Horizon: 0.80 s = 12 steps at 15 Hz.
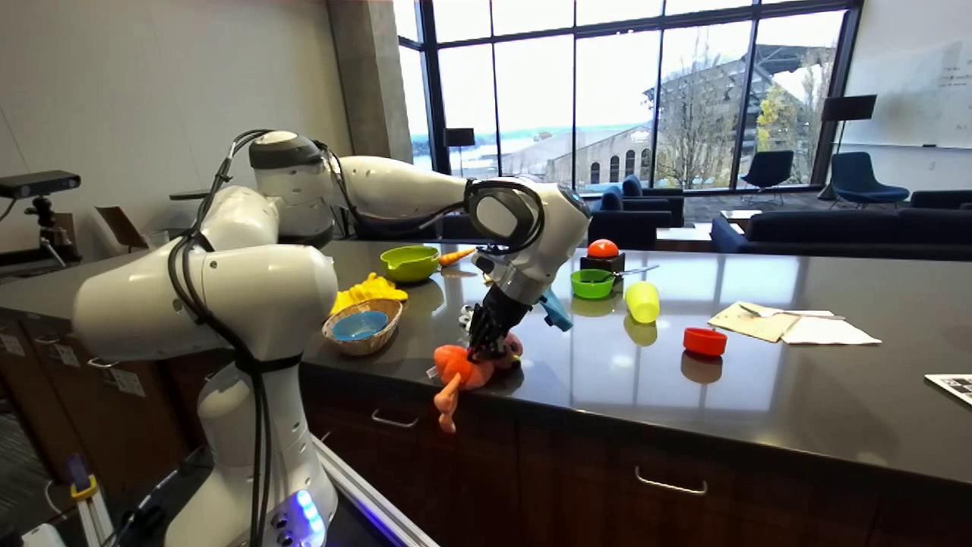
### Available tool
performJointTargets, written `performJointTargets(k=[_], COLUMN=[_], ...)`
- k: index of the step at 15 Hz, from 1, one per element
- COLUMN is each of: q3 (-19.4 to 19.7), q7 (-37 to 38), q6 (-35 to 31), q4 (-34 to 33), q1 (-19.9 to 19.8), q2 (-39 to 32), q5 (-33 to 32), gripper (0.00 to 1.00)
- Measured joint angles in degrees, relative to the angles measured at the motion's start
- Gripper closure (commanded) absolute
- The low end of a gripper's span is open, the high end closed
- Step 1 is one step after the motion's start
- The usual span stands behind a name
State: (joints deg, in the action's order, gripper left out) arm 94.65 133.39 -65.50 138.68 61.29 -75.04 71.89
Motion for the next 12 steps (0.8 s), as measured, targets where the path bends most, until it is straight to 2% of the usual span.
performJointTargets(k=[5,7,9,12], q3=[0.67,2.67,7.06,16.69], q7=[-5.73,-8.44,-9.04,-8.84], q6=[-1.64,-2.76,-3.07,-2.04], q4=[0.23,1.20,3.15,6.88], q1=[0.89,2.02,4.29,9.65], q2=[0.41,0.42,0.43,0.30], q5=[-0.07,0.49,1.29,1.73], gripper=[0.97,0.97,0.97,0.97])
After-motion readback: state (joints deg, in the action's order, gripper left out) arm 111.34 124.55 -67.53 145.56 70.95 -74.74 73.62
